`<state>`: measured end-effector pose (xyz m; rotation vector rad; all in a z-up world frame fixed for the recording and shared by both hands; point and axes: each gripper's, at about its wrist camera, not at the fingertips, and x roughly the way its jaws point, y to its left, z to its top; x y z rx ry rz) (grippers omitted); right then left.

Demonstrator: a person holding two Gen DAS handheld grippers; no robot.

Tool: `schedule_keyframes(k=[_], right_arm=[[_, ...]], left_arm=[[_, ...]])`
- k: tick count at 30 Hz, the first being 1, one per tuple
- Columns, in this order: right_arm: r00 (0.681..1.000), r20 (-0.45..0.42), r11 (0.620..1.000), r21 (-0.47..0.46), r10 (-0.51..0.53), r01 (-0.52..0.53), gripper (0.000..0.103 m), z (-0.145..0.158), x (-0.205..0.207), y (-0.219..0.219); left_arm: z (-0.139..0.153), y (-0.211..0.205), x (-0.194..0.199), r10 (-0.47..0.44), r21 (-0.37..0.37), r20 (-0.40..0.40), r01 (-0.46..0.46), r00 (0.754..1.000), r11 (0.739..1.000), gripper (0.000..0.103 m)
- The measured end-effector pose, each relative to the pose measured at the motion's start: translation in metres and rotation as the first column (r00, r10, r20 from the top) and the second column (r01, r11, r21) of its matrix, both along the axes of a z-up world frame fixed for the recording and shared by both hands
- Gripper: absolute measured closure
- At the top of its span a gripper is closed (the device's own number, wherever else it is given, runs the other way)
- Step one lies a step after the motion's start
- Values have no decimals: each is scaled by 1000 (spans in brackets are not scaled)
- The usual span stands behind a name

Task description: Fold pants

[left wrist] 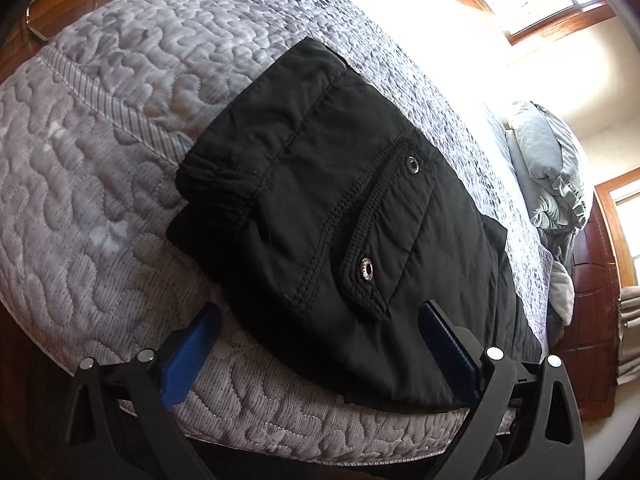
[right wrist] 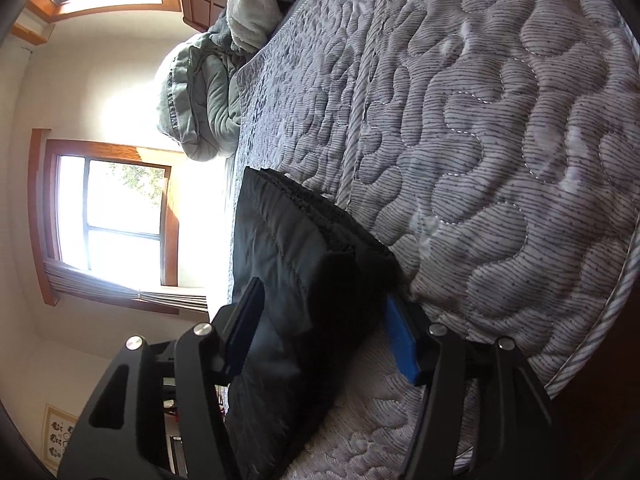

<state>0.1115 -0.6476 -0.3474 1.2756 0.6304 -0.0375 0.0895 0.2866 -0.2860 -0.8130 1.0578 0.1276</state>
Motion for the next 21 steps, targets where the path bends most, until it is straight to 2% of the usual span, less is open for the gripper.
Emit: schedule_keyframes(k=[5,6,8,11,17,21], right_arm=[[999,49,1000,1,-1,1,38,1,7,2],[998,61,1000,4,3,-3,40,1,6,3],[997,68,1000,19,23,-24,67,-2,8,3],[996,86,1000,3,27,-28,80,5,6,6],[994,94,994,-95,58,-49,84,44,16,17],[992,71,972,-219,106,-88,85,80,25,33]], left_arm=[[-1,-2,3,-8,3,-14,9,1000,1000,4],[-2,-4,4,-10,3,-15,10,1000,1000,4],[-2,-7,6,-15,5,-16,15,1000,1000,4],[-1,-11,9,-18,5,-17,18,1000,1000,4],[0,-10,10,-16,-2,-5,16,1000,1000,4],[0,-8,6,-13,-12,9,13,1000,1000,4]])
